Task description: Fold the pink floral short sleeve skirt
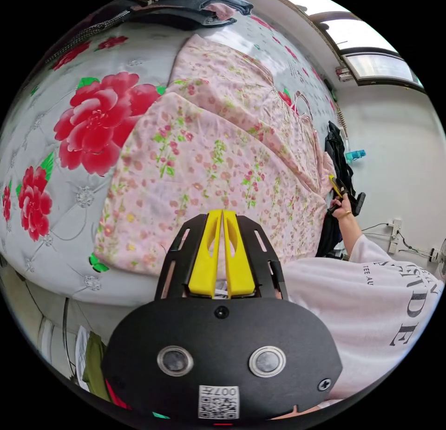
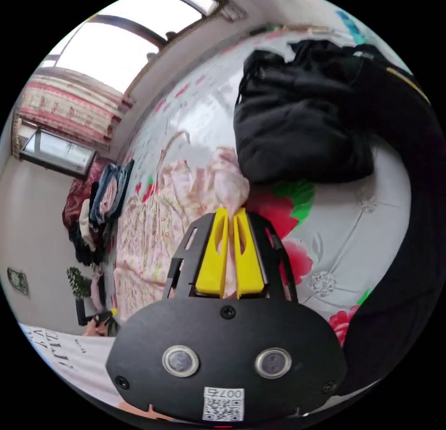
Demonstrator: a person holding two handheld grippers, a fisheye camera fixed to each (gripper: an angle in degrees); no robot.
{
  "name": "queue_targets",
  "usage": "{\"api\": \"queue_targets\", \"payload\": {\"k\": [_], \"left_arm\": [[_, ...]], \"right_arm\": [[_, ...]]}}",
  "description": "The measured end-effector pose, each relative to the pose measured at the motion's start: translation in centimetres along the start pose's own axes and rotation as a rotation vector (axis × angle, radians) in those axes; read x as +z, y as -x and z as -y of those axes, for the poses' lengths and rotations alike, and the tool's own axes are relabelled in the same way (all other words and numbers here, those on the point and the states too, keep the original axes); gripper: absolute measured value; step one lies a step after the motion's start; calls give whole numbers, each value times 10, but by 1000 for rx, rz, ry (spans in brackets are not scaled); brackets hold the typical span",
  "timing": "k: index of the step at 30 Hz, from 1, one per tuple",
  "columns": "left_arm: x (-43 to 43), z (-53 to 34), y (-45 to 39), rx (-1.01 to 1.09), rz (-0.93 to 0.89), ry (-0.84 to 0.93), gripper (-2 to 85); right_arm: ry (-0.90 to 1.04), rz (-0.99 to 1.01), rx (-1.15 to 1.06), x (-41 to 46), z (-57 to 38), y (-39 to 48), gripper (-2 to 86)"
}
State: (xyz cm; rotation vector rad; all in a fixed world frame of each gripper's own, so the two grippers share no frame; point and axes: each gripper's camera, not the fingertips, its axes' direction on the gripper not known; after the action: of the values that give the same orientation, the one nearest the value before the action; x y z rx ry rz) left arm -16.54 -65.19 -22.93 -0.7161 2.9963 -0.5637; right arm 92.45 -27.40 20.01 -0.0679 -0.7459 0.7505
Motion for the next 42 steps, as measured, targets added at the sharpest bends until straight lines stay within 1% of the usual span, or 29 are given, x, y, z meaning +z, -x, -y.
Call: {"api": "queue_targets", "payload": {"k": [1, 3, 6, 11, 13, 17, 19, 20, 21, 22, 24, 25, 27, 28, 30, 32, 36, 38, 40, 42], "left_arm": [[1, 4, -3, 2, -7, -6, -9], [3, 9, -5, -1, -21, -12, -9], [8, 16, -2, -19, -49, -1, -10], [10, 25, 6, -29, -65, 15, -10], [10, 29, 7, -21, -60, 26, -10], [4, 37, 10, 0, -64, 25, -10], [1, 39, 11, 9, -64, 21, -10], [-2, 39, 12, 15, -63, 22, -10], [-3, 39, 13, 17, -60, 21, -10], [-6, 38, 15, 19, -55, 18, -10], [-8, 35, 19, 13, -62, 14, -10], [-8, 33, 23, 1, -73, 14, -10], [-7, 32, 29, -15, -98, 12, -10], [-5, 32, 32, -22, -114, 10, -10], [-1, 34, 34, -27, -134, 13, -10], [3, 40, 31, -15, -152, 19, -10], [2, 48, 17, 48, -150, 27, -10], [1, 51, 10, 89, -135, 40, -10], [2, 54, 5, 118, -134, 48, -10], [3, 57, 2, 133, -139, 53, -10]], "right_arm": [[-50, 8, 13, -11, -4, -1, 23], [-168, 91, 114, -41, -23, -21, 31], [-194, 182, 240, -60, -49, -58, 60], [-200, 175, 320, -80, -75, -96, 82], [-191, 202, 343, -78, -75, -108, 86], [-146, 309, 408, -55, -69, -129, 70], [-130, 395, 373, -50, -65, -124, 43], [-151, 440, 293, -55, -63, -108, 24], [-179, 440, 146, -68, -62, -81, 12], [-169, 417, 55, -73, -62, -63, 9], [-93, 238, -371, -87, -83, 17, 1], [-62, 193, -471, -87, -93, 35, 1], [93, 69, -775, -65, -145, 91, -1], [134, 50, -835, -56, -160, 100, -1], [305, -36, -1036, -8, -223, 125, 1], [388, -95, -1116, 27, -265, 133, 5], [509, -79, -1260, 67, -331, 143, 15], [496, -77, -1274, 68, -343, 142, 17], [433, -86, -1241, 62, -340, 135, 18], [344, -121, -1109, 56, -316, 116, 18]]}}
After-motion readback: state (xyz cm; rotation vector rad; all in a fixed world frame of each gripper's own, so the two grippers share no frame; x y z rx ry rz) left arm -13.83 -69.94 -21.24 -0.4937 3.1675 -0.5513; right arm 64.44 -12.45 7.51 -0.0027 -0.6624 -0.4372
